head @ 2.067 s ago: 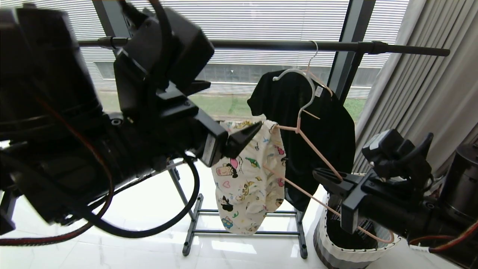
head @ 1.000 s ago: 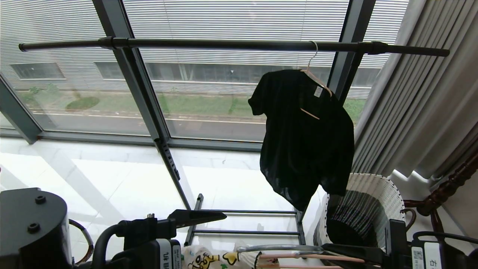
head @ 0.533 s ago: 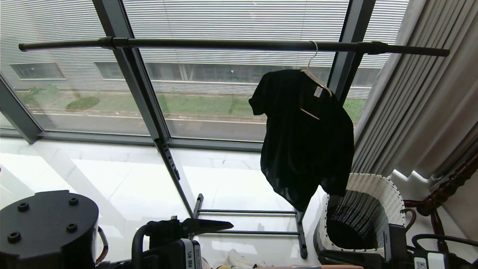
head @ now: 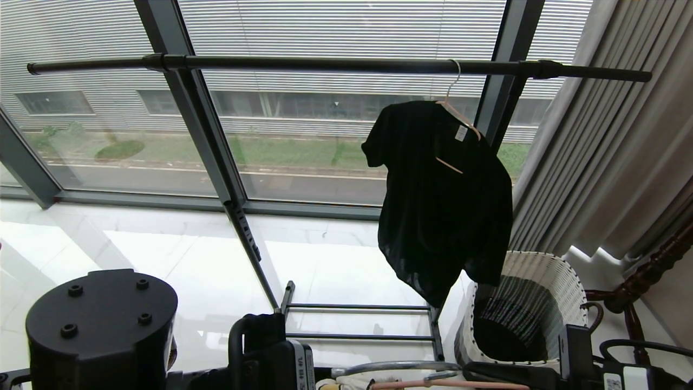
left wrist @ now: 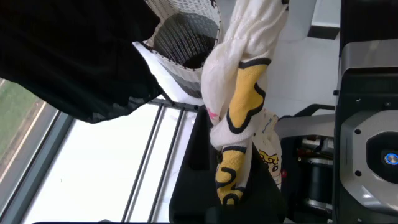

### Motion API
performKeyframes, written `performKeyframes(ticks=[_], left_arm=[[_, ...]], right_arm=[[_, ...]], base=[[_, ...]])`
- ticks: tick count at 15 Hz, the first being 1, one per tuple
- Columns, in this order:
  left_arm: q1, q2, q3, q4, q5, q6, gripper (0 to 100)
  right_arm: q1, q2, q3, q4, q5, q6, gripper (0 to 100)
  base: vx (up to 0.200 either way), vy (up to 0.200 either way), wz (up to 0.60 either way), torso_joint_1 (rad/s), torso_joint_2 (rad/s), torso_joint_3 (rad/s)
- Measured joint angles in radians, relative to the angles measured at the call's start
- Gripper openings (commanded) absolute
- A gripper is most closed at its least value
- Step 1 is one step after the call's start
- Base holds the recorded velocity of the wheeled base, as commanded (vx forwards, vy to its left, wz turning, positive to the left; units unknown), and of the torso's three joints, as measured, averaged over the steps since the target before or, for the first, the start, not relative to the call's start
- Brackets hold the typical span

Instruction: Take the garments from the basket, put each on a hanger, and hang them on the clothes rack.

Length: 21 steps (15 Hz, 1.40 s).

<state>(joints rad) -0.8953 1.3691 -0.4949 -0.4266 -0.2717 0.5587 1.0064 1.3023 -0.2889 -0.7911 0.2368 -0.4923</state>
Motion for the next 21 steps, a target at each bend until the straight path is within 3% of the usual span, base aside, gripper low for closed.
performKeyframes(ticks=[1, 2, 6, 11, 15, 18, 21], left_arm=[[0.0, 0.003, -0.002, 0.0, -0.003, 0.0, 0], [0.0, 0.007, -0.002, 0.0, -0.009, -0.01, 0], [0.004, 0.012, 0.0, -0.005, -0.006, -0.056, 0], [0.067, 0.003, 0.06, -0.004, 0.062, -0.051, 0], [0.242, 0.005, 0.041, -0.003, 0.062, -0.054, 0], [0.373, 0.008, -0.098, -0.003, 0.013, -0.059, 0], [0.407, -0.006, -0.216, -0.005, 0.007, -0.054, 0]], right_arm=[[0.001, -0.001, 0.001, 0.0, 0.0, 0.0, 0], [0.001, -0.003, 0.002, 0.0, 0.0, 0.0, 100], [-0.009, -0.009, 0.011, -0.004, -0.011, 0.0, 100], [-0.137, -0.031, 0.015, -0.002, -0.027, 0.004, 100], [-0.157, -0.039, 0.04, -0.001, -0.023, 0.009, 100], [-0.156, 0.0, 0.045, -0.001, -0.027, 0.112, 100], [-0.138, 0.083, -0.035, -0.005, -0.07, 0.397, 100]], base=[[0.0, 0.0, 0.0, 0.0, 0.0, 0.0], [0.0, 0.0, 0.0, 0.0, 0.0, 0.0], [0.0, 0.0, 0.0, 0.0, 0.0, 0.0], [0.0, 0.0, 0.0, 0.0, 0.0, 0.0], [0.0, 0.0, 0.0, 0.0, 0.0, 0.0], [0.0, 0.0, 0.0, 0.0, 0.0, 0.0], [0.0, 0.0, 0.0, 0.0, 0.0, 0.0]])
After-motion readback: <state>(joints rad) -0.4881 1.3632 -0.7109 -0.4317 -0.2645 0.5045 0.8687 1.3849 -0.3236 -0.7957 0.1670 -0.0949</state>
